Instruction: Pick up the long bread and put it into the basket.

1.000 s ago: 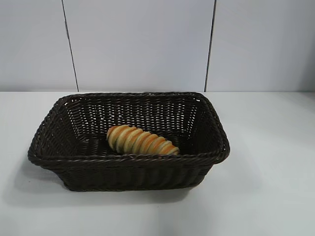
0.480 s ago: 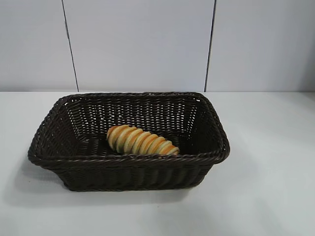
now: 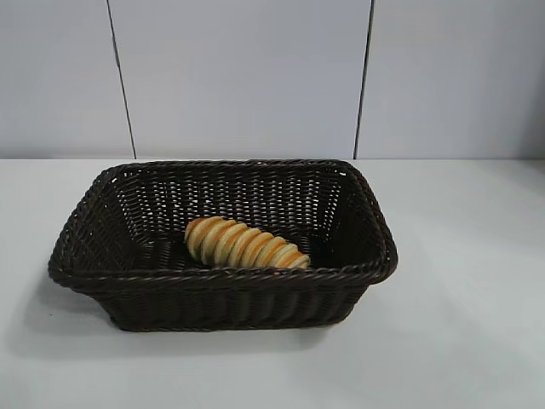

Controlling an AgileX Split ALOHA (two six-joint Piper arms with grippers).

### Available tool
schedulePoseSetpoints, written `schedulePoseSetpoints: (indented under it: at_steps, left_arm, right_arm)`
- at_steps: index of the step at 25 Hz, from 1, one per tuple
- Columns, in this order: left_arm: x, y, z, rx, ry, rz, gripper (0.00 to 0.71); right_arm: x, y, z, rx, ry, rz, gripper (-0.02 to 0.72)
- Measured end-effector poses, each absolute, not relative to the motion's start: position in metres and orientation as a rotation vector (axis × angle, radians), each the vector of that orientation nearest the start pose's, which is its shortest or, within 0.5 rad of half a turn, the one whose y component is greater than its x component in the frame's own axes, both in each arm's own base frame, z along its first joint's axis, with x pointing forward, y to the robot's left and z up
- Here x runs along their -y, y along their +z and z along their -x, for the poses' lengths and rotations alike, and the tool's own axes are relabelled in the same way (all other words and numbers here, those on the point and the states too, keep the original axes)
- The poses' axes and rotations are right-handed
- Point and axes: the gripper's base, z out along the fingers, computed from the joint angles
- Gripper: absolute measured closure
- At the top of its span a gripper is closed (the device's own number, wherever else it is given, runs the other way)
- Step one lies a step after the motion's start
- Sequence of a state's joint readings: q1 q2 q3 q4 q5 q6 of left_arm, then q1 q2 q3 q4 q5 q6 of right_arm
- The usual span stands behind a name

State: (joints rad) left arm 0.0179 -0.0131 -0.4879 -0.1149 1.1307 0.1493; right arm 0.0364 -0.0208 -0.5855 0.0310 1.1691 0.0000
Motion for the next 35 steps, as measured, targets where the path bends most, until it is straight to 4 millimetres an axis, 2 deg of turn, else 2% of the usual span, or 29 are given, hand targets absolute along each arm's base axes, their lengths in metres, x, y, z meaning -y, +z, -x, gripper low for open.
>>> schedulePoseSetpoints:
  at_steps: [5,11,35]
  left_arm:
    - [0.01,0.269,0.009,-2.102,-0.039,-0.149,0.067]
    - [0.01,0.269,0.009,-2.102,-0.039,-0.149,0.067]
    - [0.01,0.269,0.009,-2.102,-0.041,-0.148,0.067]
  right_arm:
    - [-0.002,0.271,0.014,-2.121,0.059,0.043,0.008]
    - [-0.002,0.266,0.007,-2.094,0.061,0.04,0.008]
    - [-0.002,0.266,0.006,-2.084,0.059,0.04,0.008]
